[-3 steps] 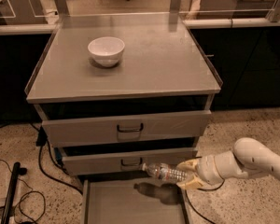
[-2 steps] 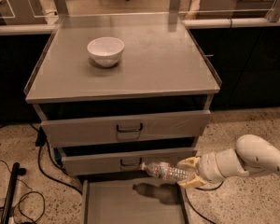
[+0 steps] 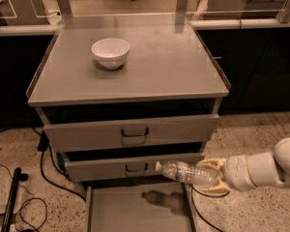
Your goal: Pick water bottle from bottom drawer and place on counter
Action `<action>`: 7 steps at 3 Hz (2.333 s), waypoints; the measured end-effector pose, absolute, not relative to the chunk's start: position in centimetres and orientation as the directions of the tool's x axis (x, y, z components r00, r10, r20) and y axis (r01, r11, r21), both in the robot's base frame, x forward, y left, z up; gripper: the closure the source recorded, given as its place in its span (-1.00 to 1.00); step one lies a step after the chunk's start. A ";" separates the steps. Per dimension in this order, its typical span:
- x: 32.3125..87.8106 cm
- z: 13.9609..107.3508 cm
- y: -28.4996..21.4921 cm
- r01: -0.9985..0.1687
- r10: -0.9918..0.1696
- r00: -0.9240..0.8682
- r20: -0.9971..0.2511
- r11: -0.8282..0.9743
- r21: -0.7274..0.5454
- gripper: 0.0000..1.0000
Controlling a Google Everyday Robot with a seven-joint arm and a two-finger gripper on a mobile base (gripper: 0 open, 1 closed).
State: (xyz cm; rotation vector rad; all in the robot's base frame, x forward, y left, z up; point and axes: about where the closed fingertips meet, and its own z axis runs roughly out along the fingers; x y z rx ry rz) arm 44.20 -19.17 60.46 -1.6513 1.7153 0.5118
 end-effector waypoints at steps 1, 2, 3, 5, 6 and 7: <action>43.0 64.7 -19.9 -0.967 -0.697 0.099 -0.710 0.100 -0.233 1.00; 41.9 70.0 -20.0 -0.954 -0.694 0.162 -0.701 0.072 -0.292 1.00; 41.4 74.5 -19.2 -0.940 -0.712 0.209 -0.670 0.042 -0.337 1.00; 44.3 83.5 -14.7 -0.917 -0.774 0.256 -0.580 -0.005 -0.399 1.00; 44.3 83.5 -14.7 -0.917 -0.774 0.256 -0.580 -0.005 -0.399 1.00; 45.3 83.8 -14.4 -0.912 -0.780 0.262 -0.568 -0.008 -0.410 1.00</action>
Offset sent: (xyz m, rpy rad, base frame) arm -0.0374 -0.0126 0.1648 0.0000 -0.1986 0.0730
